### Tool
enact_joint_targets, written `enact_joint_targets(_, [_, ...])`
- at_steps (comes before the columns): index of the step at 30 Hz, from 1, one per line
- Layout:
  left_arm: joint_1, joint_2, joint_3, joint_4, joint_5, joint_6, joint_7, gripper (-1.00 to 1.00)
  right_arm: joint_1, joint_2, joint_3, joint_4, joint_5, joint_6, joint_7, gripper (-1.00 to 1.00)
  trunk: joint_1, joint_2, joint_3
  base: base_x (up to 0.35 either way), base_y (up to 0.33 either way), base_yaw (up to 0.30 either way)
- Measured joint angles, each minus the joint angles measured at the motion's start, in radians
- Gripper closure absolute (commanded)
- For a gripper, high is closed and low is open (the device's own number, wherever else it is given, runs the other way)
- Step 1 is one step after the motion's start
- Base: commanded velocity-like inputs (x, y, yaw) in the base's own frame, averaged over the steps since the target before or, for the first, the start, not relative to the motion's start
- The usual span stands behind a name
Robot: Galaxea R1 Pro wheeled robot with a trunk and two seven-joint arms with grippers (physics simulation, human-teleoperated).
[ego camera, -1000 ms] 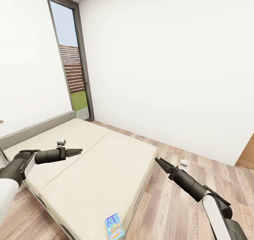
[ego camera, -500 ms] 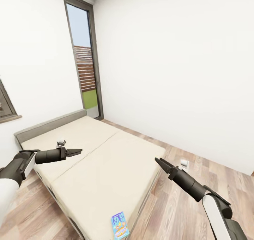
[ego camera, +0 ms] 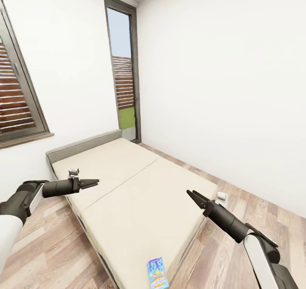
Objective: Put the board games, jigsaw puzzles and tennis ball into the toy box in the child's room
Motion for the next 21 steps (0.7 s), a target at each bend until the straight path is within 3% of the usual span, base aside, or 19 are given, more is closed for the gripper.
enact_joint_targets(14, [0.0, -0.001, -0.001, 0.0, 0.0, -0.001, 0.0, -1.0, 0.0, 0.0, 0.0, 0.001, 0.0, -0.001, 0.0, -1.0, 0.0, 0.0, 0.0, 0.028, 0.035, 0.031])
enact_joint_targets(21, [0.0, -0.001, -0.001, 0.0, 0.001, -0.001, 0.001, -1.0, 0.0, 0.0, 0.0, 0.001, 0.0, -0.001, 0.0, -1.0, 0.0, 0.0, 0.0, 0.063, -0.108, 0.0])
